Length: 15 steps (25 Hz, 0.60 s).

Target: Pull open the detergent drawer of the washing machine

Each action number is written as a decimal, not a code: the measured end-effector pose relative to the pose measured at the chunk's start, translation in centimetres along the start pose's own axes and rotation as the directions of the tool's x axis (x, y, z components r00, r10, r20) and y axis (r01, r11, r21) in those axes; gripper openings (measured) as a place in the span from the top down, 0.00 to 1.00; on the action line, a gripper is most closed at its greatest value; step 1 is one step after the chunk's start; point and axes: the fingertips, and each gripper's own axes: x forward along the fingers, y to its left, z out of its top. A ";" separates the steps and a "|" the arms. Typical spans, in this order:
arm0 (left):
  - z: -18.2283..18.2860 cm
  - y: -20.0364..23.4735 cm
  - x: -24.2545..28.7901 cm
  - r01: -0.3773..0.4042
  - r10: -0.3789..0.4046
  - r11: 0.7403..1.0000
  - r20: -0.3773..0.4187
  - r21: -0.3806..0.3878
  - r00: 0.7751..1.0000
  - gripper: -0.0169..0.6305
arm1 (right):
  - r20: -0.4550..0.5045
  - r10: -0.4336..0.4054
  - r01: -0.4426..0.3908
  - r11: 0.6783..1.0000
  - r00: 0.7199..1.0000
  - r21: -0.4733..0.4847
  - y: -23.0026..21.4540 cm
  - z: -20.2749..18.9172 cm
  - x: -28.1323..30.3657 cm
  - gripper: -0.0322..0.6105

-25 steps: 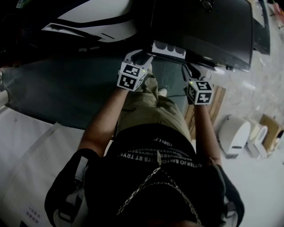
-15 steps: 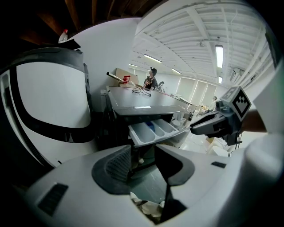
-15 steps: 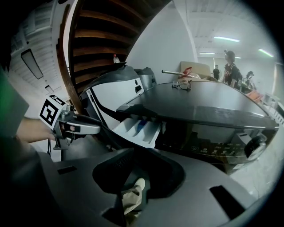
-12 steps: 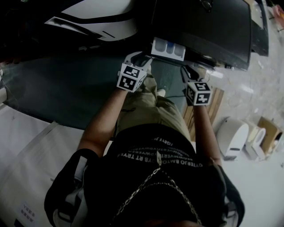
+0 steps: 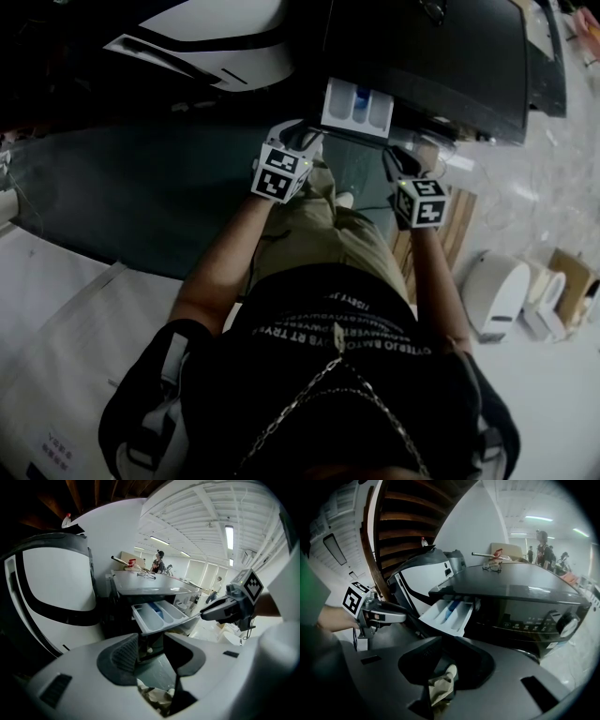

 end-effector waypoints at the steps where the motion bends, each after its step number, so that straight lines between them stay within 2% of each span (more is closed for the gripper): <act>1: -0.1 -0.2 -0.1 -0.001 0.001 1.000 -0.001 0.003 1.000 0.72 | 0.001 0.000 0.000 1.000 1.000 0.002 0.1 -0.2 -0.1 0.84; 15: -2.3 -1.8 -1.5 0.000 0.000 1.000 -0.014 0.013 1.000 0.72 | 0.006 0.006 -0.006 0.999 1.000 0.037 1.2 -2.8 -1.3 0.84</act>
